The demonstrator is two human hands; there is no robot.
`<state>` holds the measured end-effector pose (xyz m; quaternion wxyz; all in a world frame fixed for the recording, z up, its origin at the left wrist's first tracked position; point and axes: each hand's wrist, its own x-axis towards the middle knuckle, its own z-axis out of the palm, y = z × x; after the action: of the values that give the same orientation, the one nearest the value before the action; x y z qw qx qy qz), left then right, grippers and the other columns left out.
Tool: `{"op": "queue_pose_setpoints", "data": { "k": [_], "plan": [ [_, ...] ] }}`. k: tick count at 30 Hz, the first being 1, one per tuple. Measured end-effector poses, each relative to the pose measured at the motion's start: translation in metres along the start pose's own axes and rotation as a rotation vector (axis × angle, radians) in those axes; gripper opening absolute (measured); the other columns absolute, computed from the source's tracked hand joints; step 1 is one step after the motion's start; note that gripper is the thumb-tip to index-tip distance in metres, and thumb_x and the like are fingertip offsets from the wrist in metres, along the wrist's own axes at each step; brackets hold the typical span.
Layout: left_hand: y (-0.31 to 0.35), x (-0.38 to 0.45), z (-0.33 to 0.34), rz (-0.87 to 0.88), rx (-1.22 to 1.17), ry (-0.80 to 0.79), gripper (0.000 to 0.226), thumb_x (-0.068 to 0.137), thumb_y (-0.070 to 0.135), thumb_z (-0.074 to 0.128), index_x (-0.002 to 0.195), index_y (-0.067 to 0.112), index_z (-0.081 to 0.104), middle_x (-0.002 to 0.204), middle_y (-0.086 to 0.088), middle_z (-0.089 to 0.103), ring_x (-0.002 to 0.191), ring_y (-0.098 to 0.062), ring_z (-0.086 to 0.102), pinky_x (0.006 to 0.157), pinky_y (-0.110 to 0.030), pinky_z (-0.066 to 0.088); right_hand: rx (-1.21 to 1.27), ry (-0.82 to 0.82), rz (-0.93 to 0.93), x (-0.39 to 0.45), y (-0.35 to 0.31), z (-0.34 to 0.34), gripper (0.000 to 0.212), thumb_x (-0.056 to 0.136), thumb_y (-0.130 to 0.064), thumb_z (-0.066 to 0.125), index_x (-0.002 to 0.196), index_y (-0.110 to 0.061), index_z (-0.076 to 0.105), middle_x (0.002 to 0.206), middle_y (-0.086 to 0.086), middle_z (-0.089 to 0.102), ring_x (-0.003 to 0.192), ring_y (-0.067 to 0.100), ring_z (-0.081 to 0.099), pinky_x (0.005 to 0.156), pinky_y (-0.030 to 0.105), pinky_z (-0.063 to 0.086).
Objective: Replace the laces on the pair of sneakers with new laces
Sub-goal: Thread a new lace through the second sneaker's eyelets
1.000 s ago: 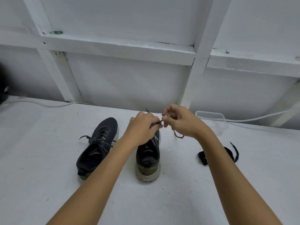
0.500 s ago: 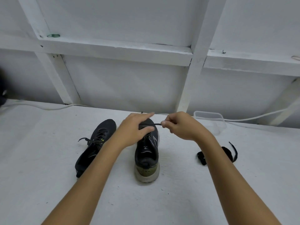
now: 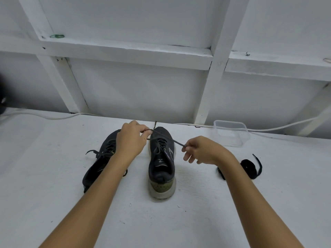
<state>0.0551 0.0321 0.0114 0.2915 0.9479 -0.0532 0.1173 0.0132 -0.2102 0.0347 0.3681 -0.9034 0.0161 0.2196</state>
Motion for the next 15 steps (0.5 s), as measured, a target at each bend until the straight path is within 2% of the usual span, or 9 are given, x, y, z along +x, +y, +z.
{"op": "queue_pose_setpoints", "data": {
  "k": [3,6,8,9,12,13,15],
  "plan": [
    [0.001,0.001,0.001,-0.084,0.008,0.003,0.02,0.098,0.03,0.062,0.105,0.018,0.077,0.099,-0.004,0.063,0.092,-0.02,0.054,0.073,-0.032,0.039,0.035,0.03,0.036,-0.002,0.007,0.011,0.021,0.103,-0.023,0.053,0.093,-0.017,0.07,0.083,-0.005,0.078,0.079,0.009,0.072,0.071,0.028,0.059],
    [0.002,0.0,0.0,-0.148,0.034,-0.001,0.024,0.096,0.032,0.065,0.114,0.016,0.07,0.106,-0.006,0.061,0.095,-0.023,0.057,0.075,-0.03,0.038,-0.043,0.188,0.027,-0.002,0.014,0.016,0.024,0.099,-0.038,0.062,0.09,-0.021,0.077,0.086,-0.004,0.075,0.076,0.01,0.065,0.062,0.023,0.05],
    [0.008,-0.006,-0.002,-0.186,-0.053,-0.025,0.02,0.091,0.031,0.07,0.104,0.017,0.066,0.094,0.0,0.062,0.091,-0.021,0.059,0.072,-0.029,0.04,-0.003,0.277,0.031,0.0,0.02,0.021,0.023,0.097,-0.041,0.065,0.095,-0.023,0.079,0.089,-0.005,0.074,0.081,0.009,0.063,0.063,0.022,0.046],
    [0.012,-0.008,-0.004,-0.207,-0.121,-0.086,0.018,0.09,0.033,0.072,0.095,0.017,0.066,0.086,0.004,0.063,0.088,-0.02,0.062,0.069,-0.029,0.041,0.099,0.305,0.044,0.002,0.022,0.024,0.023,0.096,-0.04,0.067,0.097,-0.022,0.08,0.088,-0.006,0.073,0.082,0.009,0.063,0.064,0.022,0.045],
    [0.025,-0.017,-0.005,-0.271,-0.262,-0.447,0.024,0.089,0.046,0.07,0.081,0.023,0.076,0.079,0.008,0.069,0.075,-0.008,0.062,0.065,-0.024,0.044,0.492,0.319,0.129,0.005,0.025,0.033,0.016,0.094,-0.032,0.071,0.094,-0.018,0.078,0.082,-0.001,0.072,0.069,0.008,0.063,0.059,0.02,0.048],
    [0.027,-0.019,-0.004,-0.293,-0.277,-0.52,0.027,0.089,0.048,0.068,0.08,0.025,0.078,0.077,0.007,0.069,0.067,-0.007,0.058,0.063,-0.024,0.043,0.602,0.305,0.147,0.005,0.025,0.036,0.013,0.094,-0.027,0.072,0.094,-0.015,0.077,0.081,0.002,0.072,0.066,0.008,0.064,0.057,0.019,0.051],
    [0.029,-0.019,-0.002,-0.335,-0.269,-0.552,0.028,0.09,0.048,0.068,0.08,0.024,0.079,0.071,0.007,0.067,0.056,-0.007,0.05,0.059,-0.023,0.041,0.78,0.276,0.145,0.005,0.023,0.042,0.009,0.095,-0.017,0.071,0.097,-0.01,0.075,0.084,0.007,0.073,0.068,0.009,0.069,0.06,0.02,0.056]
  ]
}}
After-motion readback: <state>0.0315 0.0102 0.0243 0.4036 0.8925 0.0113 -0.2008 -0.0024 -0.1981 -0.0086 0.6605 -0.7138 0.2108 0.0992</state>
